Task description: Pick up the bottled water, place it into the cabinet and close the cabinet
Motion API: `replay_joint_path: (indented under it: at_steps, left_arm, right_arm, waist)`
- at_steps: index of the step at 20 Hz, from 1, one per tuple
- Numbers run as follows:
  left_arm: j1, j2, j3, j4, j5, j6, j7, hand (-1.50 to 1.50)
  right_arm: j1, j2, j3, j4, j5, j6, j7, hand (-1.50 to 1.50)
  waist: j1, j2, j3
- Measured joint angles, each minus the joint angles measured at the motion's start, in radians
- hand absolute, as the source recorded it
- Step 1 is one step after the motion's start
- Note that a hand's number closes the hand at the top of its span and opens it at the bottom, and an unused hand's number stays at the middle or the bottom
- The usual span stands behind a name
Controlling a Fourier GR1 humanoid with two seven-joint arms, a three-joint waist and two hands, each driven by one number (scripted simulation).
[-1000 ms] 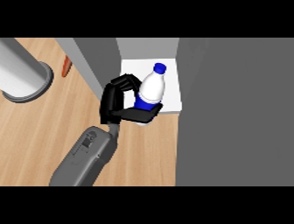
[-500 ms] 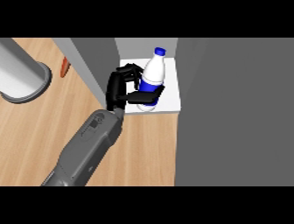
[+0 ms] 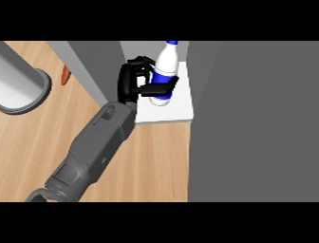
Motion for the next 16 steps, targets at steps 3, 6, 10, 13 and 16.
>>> replay_joint_path:
  at_steps: [3,6,10,13,16]
  left_arm:
    - [-0.06,0.0,0.016,0.075,0.012,0.01,-0.03,1.5]
    - [-0.118,0.003,0.026,0.146,0.005,0.028,-0.047,1.5]
    - [-0.17,0.005,0.031,0.232,-0.015,0.033,-0.065,-1.5]
    - [-0.205,0.006,0.034,0.289,-0.03,0.038,-0.071,-1.5]
    - [-0.236,0.003,0.043,0.332,-0.036,0.047,-0.068,-1.5]
  right_arm:
    - [-0.008,0.004,0.007,0.003,-0.005,0.015,-0.005,-1.5]
    - [-0.011,-0.007,0.004,0.003,-0.012,0.012,0.0,-1.5]
    - [-0.014,-0.005,0.009,0.004,-0.02,0.01,0.001,-1.5]
    - [-0.031,-0.003,0.018,0.008,-0.024,0.007,0.003,-1.5]
    - [-0.03,0.004,0.017,0.008,-0.027,0.017,-0.001,-1.5]
  waist:
    - [-0.006,0.002,0.0]
    - [-0.009,0.005,0.0]
    - [-0.01,0.006,0.0]
    - [-0.01,0.009,0.0]
    - [-0.016,0.01,0.0]
